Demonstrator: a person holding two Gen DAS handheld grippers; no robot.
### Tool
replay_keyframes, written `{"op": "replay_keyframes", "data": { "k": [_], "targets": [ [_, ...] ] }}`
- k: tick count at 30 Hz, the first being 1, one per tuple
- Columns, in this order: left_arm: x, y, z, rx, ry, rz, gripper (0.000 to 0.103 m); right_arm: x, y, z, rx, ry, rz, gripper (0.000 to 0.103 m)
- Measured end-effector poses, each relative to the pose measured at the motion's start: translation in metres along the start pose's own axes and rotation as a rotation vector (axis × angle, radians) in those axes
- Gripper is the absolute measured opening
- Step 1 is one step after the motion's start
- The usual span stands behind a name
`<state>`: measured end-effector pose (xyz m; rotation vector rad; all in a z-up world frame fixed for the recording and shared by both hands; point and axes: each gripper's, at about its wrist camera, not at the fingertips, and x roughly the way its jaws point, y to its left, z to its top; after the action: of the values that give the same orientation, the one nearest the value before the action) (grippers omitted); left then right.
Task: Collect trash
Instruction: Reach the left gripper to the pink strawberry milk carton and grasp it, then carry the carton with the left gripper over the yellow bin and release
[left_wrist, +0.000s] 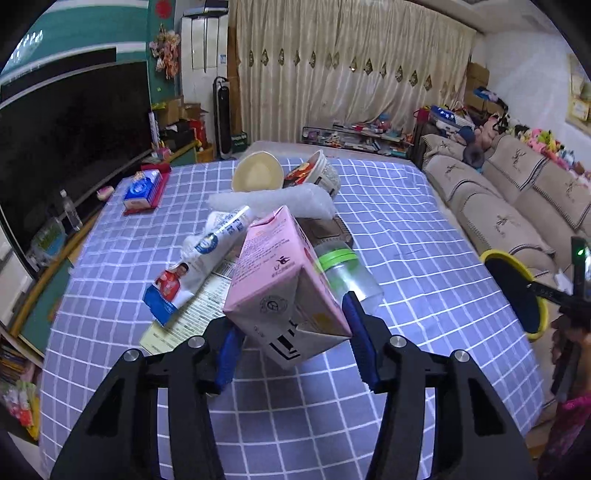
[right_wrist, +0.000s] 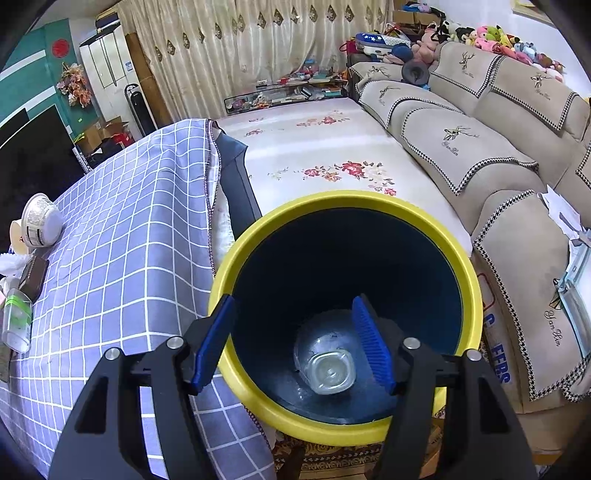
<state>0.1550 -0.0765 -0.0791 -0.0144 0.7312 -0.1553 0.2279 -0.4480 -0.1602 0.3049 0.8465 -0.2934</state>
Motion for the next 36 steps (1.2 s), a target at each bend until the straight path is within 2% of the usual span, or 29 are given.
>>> {"op": "replay_keyframes", "data": {
  "k": [2,9,15,18,24,31,36],
  "targets": [
    [-0.002,0.001,0.001,-0.01,0.007,-0.019,0.052,0.0,0.0,0.0,-0.002,0.0,0.0,0.063],
    [-0.009,-0.004,0.004,0.01,-0.004,-0.017,0.051,0.001,-0.002,-0.003,0.002,0.007,0.002,0.063],
    [-0.028,-0.006,0.011,0.036,-0.044,-0.006,0.047,0.002,-0.001,-0.005,-0.001,0.01,0.01,0.063],
    [-0.042,-0.005,0.019,0.05,-0.071,0.016,0.04,0.001,0.0,-0.005,-0.002,0.005,0.013,0.063],
    [-0.059,-0.003,0.028,0.065,-0.097,0.027,0.04,-0.002,0.002,-0.006,-0.008,0.004,0.019,0.063],
    [-0.07,-0.024,0.035,0.112,-0.101,-0.048,0.04,-0.027,-0.004,-0.005,-0.001,-0.042,0.032,0.063],
    [-0.063,-0.065,0.05,0.175,-0.086,-0.176,0.04,-0.064,-0.023,-0.003,0.021,-0.116,0.027,0.067]
  ]
}}
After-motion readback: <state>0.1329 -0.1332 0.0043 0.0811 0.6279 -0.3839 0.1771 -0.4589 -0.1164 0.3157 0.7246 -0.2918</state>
